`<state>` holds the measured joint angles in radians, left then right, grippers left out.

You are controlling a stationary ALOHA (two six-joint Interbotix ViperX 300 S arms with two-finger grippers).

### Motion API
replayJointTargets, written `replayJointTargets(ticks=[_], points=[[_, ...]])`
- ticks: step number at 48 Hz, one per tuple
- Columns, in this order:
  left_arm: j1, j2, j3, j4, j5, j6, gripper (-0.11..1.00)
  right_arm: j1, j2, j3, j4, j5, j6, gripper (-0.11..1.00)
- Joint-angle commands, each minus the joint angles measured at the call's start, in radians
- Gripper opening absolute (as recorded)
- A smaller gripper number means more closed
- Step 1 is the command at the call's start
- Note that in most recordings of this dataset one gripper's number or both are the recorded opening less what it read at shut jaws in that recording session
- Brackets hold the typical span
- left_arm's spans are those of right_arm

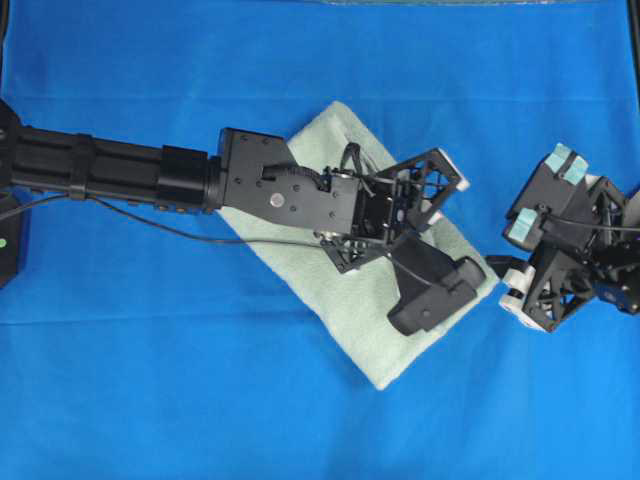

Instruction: Fold a bath towel.

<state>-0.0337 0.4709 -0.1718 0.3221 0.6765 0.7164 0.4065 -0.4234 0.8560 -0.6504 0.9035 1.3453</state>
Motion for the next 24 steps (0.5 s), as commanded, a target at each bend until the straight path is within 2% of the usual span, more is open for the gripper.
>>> replayJointTargets(ticks=[1,4,8,12,19,22,24], points=[[0.017,-0.037,0.005,-0.014,-0.014,-0.06,0.08,0.003,-0.008,-0.012,-0.008,0.0,0.003,0.65],[0.026,-0.04,0.011,-0.028,-0.023,-0.155,0.08,0.003,-0.008,-0.012,-0.008,-0.002,0.003,0.65],[0.035,-0.041,0.014,-0.031,-0.046,-0.322,0.11,0.003,-0.008,-0.014,-0.008,-0.002,0.005,0.65],[0.041,-0.043,0.018,-0.031,-0.086,-0.428,0.32,0.005,-0.008,-0.014,-0.008,-0.002,0.005,0.65],[0.051,-0.058,0.051,-0.029,-0.123,-0.512,0.74,0.005,-0.006,-0.015,-0.008,-0.003,0.006,0.65],[0.055,-0.071,0.069,-0.031,-0.121,-0.537,0.85,0.005,-0.008,-0.015,-0.008,-0.003,0.012,0.65],[0.055,-0.084,0.081,-0.029,-0.121,-0.551,0.86,0.003,-0.008,-0.017,-0.008,-0.002,0.017,0.65]])
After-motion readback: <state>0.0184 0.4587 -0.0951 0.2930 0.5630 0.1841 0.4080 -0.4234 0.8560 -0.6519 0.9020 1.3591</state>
